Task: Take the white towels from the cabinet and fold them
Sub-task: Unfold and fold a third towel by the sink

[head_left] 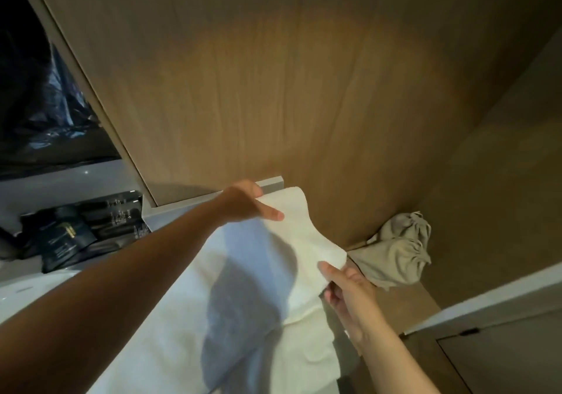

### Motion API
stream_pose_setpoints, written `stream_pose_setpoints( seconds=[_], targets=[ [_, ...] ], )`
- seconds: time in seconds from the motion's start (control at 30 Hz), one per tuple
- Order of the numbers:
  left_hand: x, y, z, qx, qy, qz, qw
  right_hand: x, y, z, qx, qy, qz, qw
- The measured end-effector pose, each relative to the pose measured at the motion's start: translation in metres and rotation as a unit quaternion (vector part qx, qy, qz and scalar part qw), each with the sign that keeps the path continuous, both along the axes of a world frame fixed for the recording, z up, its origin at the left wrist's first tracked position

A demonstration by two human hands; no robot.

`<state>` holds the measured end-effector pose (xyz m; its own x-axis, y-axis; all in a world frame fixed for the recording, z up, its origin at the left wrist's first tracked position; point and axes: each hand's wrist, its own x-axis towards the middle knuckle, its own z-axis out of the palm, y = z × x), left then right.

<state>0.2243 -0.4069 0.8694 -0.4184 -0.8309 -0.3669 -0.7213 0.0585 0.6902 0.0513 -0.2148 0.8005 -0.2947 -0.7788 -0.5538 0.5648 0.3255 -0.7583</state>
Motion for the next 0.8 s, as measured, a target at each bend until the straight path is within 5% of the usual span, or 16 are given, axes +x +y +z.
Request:
stream_pose_setpoints(
  seconds=[0.23, 0.47, 0.8],
  targets=[
    [0.014, 0.018, 0.03, 0.005, 0.119, -0.036, 0.992, 0.021, 0.004, 0.017, 0.057, 0.055, 0.078, 0.994],
    [0.031, 0.035, 0.053, 0.058, 0.193, -0.029, 0.979, 0.043, 0.014, 0.038, -0.012, 0.062, -0.007, 0.998],
    [0.015, 0.069, 0.124, -0.067, 0.231, -0.012, 0.971, 0.036, 0.019, 0.09, -0.078, 0.086, -0.037, 0.993]
  ],
)
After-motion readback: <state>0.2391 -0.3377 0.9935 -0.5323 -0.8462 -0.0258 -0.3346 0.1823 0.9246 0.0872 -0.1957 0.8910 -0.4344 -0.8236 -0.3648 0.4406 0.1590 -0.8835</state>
